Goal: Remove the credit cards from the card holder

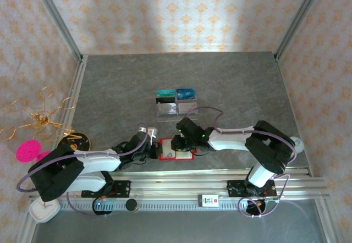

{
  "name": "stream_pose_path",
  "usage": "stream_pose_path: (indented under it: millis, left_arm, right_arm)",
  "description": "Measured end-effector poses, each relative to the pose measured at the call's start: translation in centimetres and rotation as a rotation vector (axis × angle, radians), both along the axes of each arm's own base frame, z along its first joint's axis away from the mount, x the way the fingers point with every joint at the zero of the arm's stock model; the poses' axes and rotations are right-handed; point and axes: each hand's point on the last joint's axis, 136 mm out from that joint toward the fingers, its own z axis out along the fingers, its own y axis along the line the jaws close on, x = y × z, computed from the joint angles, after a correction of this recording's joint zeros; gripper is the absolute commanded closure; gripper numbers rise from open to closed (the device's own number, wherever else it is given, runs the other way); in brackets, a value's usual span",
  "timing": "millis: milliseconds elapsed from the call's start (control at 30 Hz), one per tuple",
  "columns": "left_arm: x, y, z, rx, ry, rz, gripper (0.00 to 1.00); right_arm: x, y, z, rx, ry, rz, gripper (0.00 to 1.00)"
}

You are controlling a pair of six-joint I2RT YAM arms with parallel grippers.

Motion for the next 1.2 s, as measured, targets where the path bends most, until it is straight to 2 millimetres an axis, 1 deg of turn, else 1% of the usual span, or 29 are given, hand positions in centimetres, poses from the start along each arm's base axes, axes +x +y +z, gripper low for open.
stream_pose_path:
  millis: [100, 167, 200, 367, 700, 867, 933, 1033, 1100, 1200]
  left_arm:
    - [0.0, 0.0, -0.2, -0.001, 0.008, -0.002, 1.00]
    - [0.0, 0.0, -0.3, -0.001, 0.013, -0.004, 1.00]
    - [0.0, 0.0, -0.3, -0.001, 0.013, -0.004, 1.00]
    - [0.1, -0.2, -0.1, -0.009, 0.005, -0.004, 1.00]
    - [0.2, -0.4, 0.0, -0.019, 0.000, -0.009, 1.00]
    - [0.2, -0.4, 0.1, -0.020, 0.000, -0.009, 1.00]
    - [0.2, -0.5, 0.2, -0.021, 0.001, -0.010, 1.00]
    - [0.0, -0.6, 0.8, -0.029, 0.003, -0.020, 0.96]
    - [-0.1, -1.0, 1.8, -0.047, -0.014, -0.035, 0.95]
    - [0.1, -2.7, 3.5, -0.074, -0.046, -0.078, 0.96]
  right_arm:
    - [0.0, -0.1, -0.1, 0.004, 0.013, -0.005, 0.94]
    - [0.1, -0.3, -0.2, 0.003, 0.018, -0.015, 1.00]
    - [0.1, -0.3, -0.2, 0.004, 0.019, -0.018, 1.00]
    - [0.2, -0.8, -0.1, 0.011, 0.005, -0.042, 1.00]
    - [-0.2, -3.5, 0.8, 0.009, -0.011, -0.105, 1.00]
    - [-0.5, -4.3, 1.3, 0.004, -0.019, -0.113, 1.00]
    - [-0.6, -4.5, 1.2, 0.002, -0.018, -0.115, 1.00]
    - [-0.7, -4.8, 0.9, -0.005, -0.014, -0.114, 1.00]
    - [-0.7, -4.8, 0.9, -0.005, -0.018, -0.109, 1.00]
    - [-0.7, -4.8, 0.8, -0.003, -0.023, -0.105, 1.00]
